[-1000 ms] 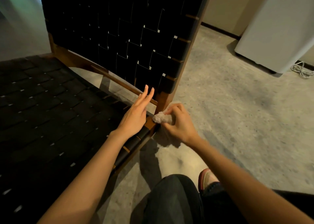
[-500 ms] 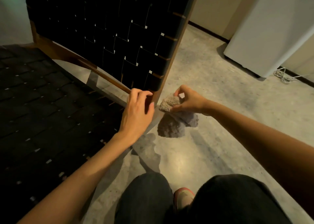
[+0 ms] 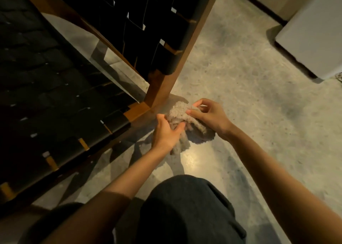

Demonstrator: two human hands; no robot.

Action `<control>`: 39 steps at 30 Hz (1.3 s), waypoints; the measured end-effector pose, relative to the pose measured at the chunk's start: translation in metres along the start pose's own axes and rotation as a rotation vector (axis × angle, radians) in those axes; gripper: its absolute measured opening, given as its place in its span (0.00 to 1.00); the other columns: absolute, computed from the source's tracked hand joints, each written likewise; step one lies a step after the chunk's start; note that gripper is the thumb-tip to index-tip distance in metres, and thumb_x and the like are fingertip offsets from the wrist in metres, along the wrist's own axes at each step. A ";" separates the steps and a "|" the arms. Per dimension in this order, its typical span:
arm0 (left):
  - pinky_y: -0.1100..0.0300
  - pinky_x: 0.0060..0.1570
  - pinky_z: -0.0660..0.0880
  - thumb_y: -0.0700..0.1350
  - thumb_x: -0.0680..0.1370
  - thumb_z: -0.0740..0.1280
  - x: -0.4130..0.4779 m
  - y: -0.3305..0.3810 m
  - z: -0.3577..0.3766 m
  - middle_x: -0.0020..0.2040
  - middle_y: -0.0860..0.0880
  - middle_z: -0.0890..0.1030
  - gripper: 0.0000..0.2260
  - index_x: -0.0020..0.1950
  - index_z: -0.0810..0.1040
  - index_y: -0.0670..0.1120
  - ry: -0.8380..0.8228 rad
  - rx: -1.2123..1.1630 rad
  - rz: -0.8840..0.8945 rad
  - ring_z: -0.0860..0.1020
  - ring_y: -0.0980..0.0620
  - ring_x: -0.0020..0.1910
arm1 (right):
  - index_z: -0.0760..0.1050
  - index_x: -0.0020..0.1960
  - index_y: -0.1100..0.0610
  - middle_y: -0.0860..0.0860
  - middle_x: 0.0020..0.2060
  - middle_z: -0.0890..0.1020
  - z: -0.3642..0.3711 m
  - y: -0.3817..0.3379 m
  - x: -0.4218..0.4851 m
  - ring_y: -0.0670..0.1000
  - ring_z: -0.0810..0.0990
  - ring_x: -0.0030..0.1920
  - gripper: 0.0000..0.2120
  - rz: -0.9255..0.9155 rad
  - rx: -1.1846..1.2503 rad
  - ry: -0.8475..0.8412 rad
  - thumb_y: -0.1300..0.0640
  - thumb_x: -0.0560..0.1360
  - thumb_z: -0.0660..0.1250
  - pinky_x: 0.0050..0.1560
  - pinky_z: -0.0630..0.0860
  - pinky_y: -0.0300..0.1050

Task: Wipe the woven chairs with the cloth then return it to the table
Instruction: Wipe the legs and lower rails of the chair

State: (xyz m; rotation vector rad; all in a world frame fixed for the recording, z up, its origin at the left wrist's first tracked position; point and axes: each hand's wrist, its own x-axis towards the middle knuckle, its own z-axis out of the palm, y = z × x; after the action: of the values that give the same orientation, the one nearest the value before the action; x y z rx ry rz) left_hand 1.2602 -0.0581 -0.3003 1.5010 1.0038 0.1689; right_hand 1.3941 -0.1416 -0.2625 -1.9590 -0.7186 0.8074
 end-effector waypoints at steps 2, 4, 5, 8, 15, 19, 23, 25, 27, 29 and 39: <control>0.51 0.60 0.72 0.50 0.78 0.66 0.006 -0.012 -0.002 0.58 0.50 0.73 0.17 0.64 0.67 0.47 0.045 -0.016 -0.020 0.73 0.51 0.58 | 0.78 0.49 0.60 0.56 0.44 0.83 0.003 0.007 0.008 0.52 0.83 0.44 0.10 0.008 -0.023 -0.026 0.55 0.72 0.73 0.47 0.80 0.45; 0.59 0.50 0.73 0.50 0.78 0.65 0.009 -0.027 -0.006 0.53 0.51 0.77 0.10 0.57 0.73 0.48 0.046 -0.013 -0.018 0.75 0.53 0.54 | 0.79 0.48 0.56 0.50 0.43 0.83 0.004 0.012 0.019 0.48 0.82 0.44 0.07 -0.013 -0.099 -0.004 0.54 0.73 0.72 0.47 0.79 0.43; 0.62 0.45 0.72 0.50 0.78 0.65 0.009 -0.035 -0.008 0.51 0.50 0.78 0.08 0.53 0.75 0.48 0.056 -0.015 -0.024 0.76 0.53 0.51 | 0.80 0.48 0.55 0.48 0.42 0.83 0.004 0.014 0.024 0.45 0.81 0.43 0.06 -0.026 -0.134 0.013 0.54 0.73 0.72 0.47 0.78 0.42; 0.56 0.52 0.75 0.50 0.76 0.68 0.013 -0.058 -0.013 0.53 0.46 0.80 0.09 0.53 0.80 0.47 0.222 0.009 -0.050 0.76 0.50 0.54 | 0.82 0.49 0.54 0.45 0.41 0.79 0.004 0.017 0.040 0.46 0.77 0.45 0.07 -0.096 -0.294 0.043 0.52 0.73 0.72 0.50 0.77 0.47; 0.73 0.32 0.74 0.43 0.75 0.70 0.026 -0.061 0.009 0.37 0.57 0.80 0.06 0.50 0.83 0.44 0.552 -0.357 -0.045 0.78 0.67 0.35 | 0.81 0.51 0.43 0.50 0.47 0.67 0.012 0.019 0.074 0.55 0.66 0.53 0.09 -0.351 -0.826 0.242 0.43 0.74 0.67 0.52 0.61 0.50; 0.58 0.49 0.80 0.41 0.76 0.69 0.034 -0.054 0.019 0.46 0.51 0.82 0.07 0.52 0.73 0.48 0.549 -0.605 -0.092 0.81 0.58 0.42 | 0.81 0.48 0.55 0.45 0.41 0.78 0.025 0.023 0.081 0.46 0.77 0.44 0.03 -0.492 -0.349 0.148 0.59 0.76 0.68 0.49 0.77 0.46; 0.64 0.44 0.79 0.33 0.77 0.64 0.043 -0.044 0.029 0.49 0.56 0.77 0.15 0.60 0.68 0.47 0.539 -0.923 0.012 0.78 0.59 0.45 | 0.75 0.51 0.59 0.46 0.45 0.80 0.034 0.032 0.076 0.41 0.79 0.46 0.06 -0.480 0.078 0.078 0.66 0.76 0.65 0.50 0.75 0.37; 0.65 0.45 0.79 0.34 0.77 0.65 0.045 -0.049 0.038 0.50 0.58 0.78 0.12 0.56 0.72 0.49 0.524 -0.936 0.038 0.80 0.60 0.46 | 0.68 0.58 0.59 0.52 0.52 0.81 0.036 0.040 0.072 0.46 0.80 0.55 0.12 -0.417 0.234 -0.023 0.67 0.77 0.65 0.57 0.76 0.43; 0.63 0.51 0.78 0.37 0.76 0.68 0.048 -0.054 0.047 0.51 0.60 0.80 0.14 0.54 0.74 0.54 0.506 -0.904 0.085 0.80 0.61 0.51 | 0.63 0.63 0.61 0.58 0.60 0.78 0.037 0.047 0.072 0.52 0.76 0.63 0.17 -0.370 0.295 -0.170 0.69 0.77 0.63 0.64 0.73 0.52; 0.61 0.55 0.77 0.39 0.74 0.71 0.052 -0.054 0.054 0.54 0.59 0.81 0.16 0.56 0.75 0.56 0.520 -0.900 0.089 0.79 0.60 0.55 | 0.64 0.67 0.61 0.56 0.65 0.75 0.037 0.053 0.075 0.51 0.73 0.66 0.21 -0.432 0.183 -0.258 0.70 0.76 0.63 0.67 0.70 0.51; 0.68 0.47 0.77 0.38 0.74 0.71 0.115 -0.060 0.081 0.48 0.54 0.82 0.09 0.51 0.78 0.49 0.536 -0.708 0.072 0.80 0.58 0.49 | 0.63 0.73 0.55 0.38 0.66 0.66 0.025 0.100 0.118 0.27 0.64 0.63 0.24 -0.566 -0.172 -0.225 0.67 0.79 0.59 0.61 0.61 0.22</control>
State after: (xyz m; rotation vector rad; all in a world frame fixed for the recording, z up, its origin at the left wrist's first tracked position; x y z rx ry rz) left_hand 1.3526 -0.0513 -0.4217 0.8438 1.1421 0.9170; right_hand 1.4652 -0.0872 -0.3910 -1.6872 -1.4356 0.6294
